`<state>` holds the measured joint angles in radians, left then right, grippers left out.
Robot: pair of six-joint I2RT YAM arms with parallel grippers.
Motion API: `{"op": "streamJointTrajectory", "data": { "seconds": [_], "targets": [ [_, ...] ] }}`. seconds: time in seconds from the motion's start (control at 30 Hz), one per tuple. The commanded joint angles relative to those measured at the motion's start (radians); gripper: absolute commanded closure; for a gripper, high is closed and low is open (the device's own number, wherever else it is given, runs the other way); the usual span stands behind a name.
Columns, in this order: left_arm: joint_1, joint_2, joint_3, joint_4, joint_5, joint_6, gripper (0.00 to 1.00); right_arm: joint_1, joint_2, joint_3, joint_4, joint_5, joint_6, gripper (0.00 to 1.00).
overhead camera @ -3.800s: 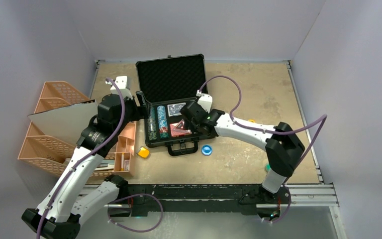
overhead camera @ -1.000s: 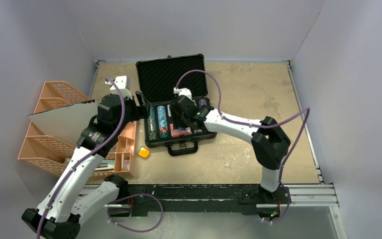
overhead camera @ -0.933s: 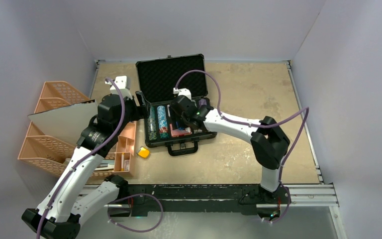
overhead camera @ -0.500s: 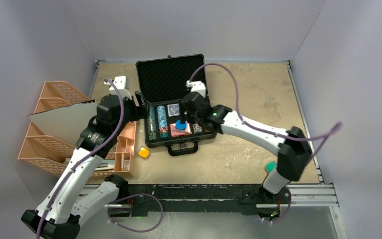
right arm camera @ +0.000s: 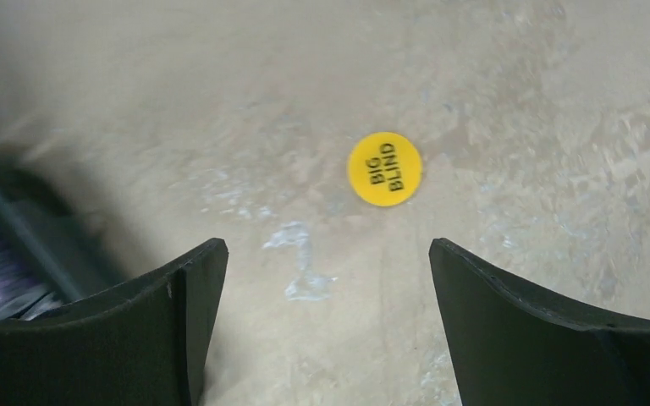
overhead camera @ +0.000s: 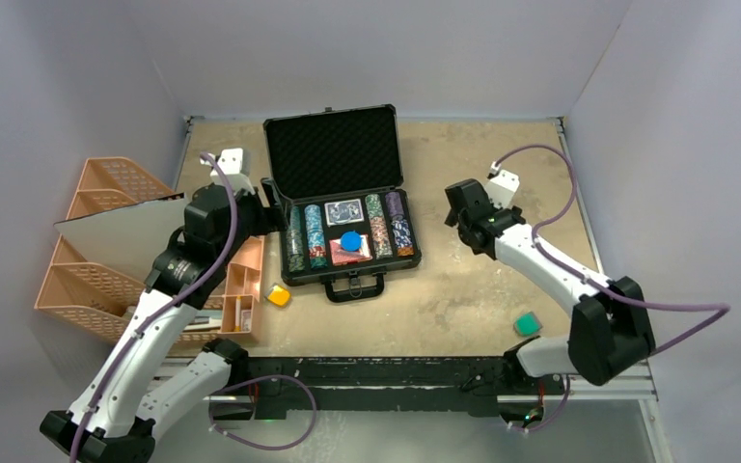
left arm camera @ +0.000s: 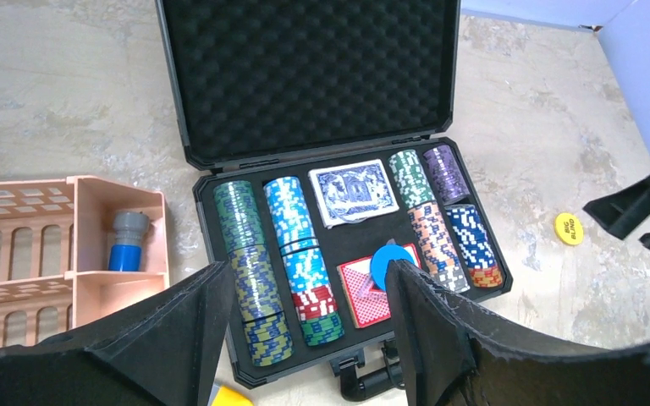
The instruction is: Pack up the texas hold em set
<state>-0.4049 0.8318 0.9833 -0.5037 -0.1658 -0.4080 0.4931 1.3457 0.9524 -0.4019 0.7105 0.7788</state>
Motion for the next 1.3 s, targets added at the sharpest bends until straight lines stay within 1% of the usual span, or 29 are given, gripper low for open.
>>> {"op": "streamJointTrajectory", "data": {
  "seconds": [0.0,0.13,0.2,0.27,0.33,0.47,0.63,0.87,1.03,1.13,1.23,1.27],
  "targets": [
    [0.010,-0.026,-0.005,0.020,0.023,0.005,0.31,-0.082,0.074,-0.037,0.011,0.001,0.105,0.08],
    [0.010,-0.039,-0.007,0.023,0.006,0.005,0.31,-0.147,0.128,-0.052,0.055,-0.048,0.073,0.08],
    [0.010,-0.035,-0.009,0.022,0.006,0.004,0.31,-0.192,0.140,-0.056,0.088,-0.079,0.037,0.05],
    [0.011,-0.031,-0.007,0.022,0.015,0.003,0.31,-0.246,0.159,-0.056,0.126,-0.131,0.008,0.04],
    [0.011,-0.028,-0.007,0.024,0.016,0.003,0.31,-0.285,0.190,-0.048,0.148,-0.198,-0.017,0.04],
    [0.011,-0.022,-0.008,0.024,-0.010,0.003,0.31,-0.299,0.258,-0.027,0.151,-0.261,-0.056,0.07],
    [0.022,-0.008,-0.004,0.022,0.009,0.005,0.30,-0.303,0.288,0.005,0.103,-0.245,-0.061,0.11],
    [0.028,-0.020,-0.011,0.027,0.007,0.004,0.30,-0.310,0.352,0.021,0.092,-0.237,-0.078,0.19],
    [0.030,-0.009,-0.009,0.027,0.016,0.006,0.30,-0.323,0.385,0.011,0.112,-0.268,-0.087,0.25],
    [0.031,-0.008,-0.009,0.027,0.017,0.006,0.30,-0.330,0.380,-0.014,0.132,-0.302,-0.081,0.31],
    [0.031,-0.004,-0.010,0.028,0.017,0.008,0.30,-0.337,0.368,-0.039,0.153,-0.338,-0.072,0.40],
    [0.031,-0.002,-0.009,0.028,0.019,0.008,0.30,-0.338,0.363,-0.047,0.158,-0.345,-0.071,0.41]
  ]
}}
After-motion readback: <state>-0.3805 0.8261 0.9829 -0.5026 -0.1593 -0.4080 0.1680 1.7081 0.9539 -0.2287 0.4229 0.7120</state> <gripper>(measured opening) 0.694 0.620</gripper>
